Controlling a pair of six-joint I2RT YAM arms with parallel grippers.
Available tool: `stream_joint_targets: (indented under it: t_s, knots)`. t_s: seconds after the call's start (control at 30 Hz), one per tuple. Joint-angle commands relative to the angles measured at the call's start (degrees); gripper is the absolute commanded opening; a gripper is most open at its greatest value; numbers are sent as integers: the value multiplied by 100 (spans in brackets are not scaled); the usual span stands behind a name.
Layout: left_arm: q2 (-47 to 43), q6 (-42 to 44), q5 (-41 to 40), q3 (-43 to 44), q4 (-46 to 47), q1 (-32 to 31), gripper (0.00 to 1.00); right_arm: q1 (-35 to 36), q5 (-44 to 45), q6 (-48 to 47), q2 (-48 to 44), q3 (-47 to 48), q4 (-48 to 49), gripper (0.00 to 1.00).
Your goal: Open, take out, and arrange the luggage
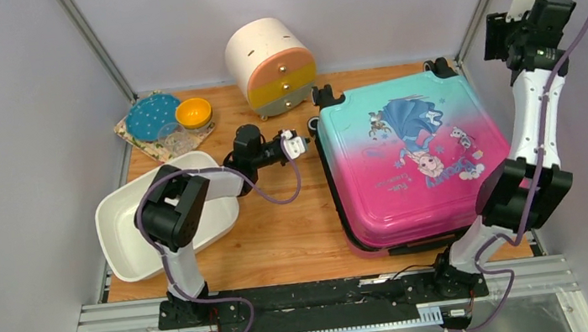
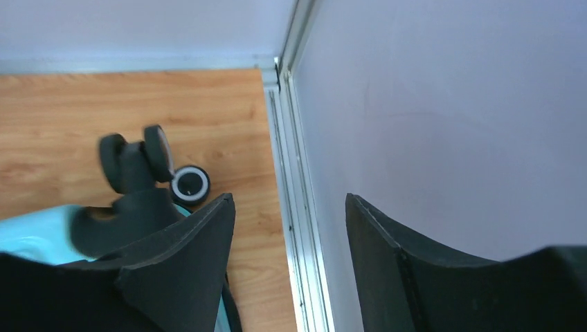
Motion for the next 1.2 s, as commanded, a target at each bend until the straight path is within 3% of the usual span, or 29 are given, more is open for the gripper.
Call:
stream_joint_targets:
  t_s: [0.0,0.23,0.43,0.73,0.83,1.0,1.17]
  knots:
    - [-522,124,330,-52,378,-163,0,-29,409,-476,762,135,-405,63]
    - [-724,9,444,-333,360,-287,0,146,-782,-590,1782,733,-1441,55]
    - [-838,-8,409,-553,246,-296,0,900,-1733,-406,2053,750,-1249,53]
    - [-1268,80,-126,-1071,0,-260,0,2342,-2052,24,3170,2102,-898,53]
    - [-1550,36,-487,-1361,-149,-260,0,2747,-1773,183,3329,2490,-713,56]
    - [-1972,-184,-681,-1748,-431,-269,0,2486,-700,482,2604,2843,-467,67]
    - [-2043,-299,-540,-1819,-352,-427,0,1572,-206,342,942,1676,-633,79]
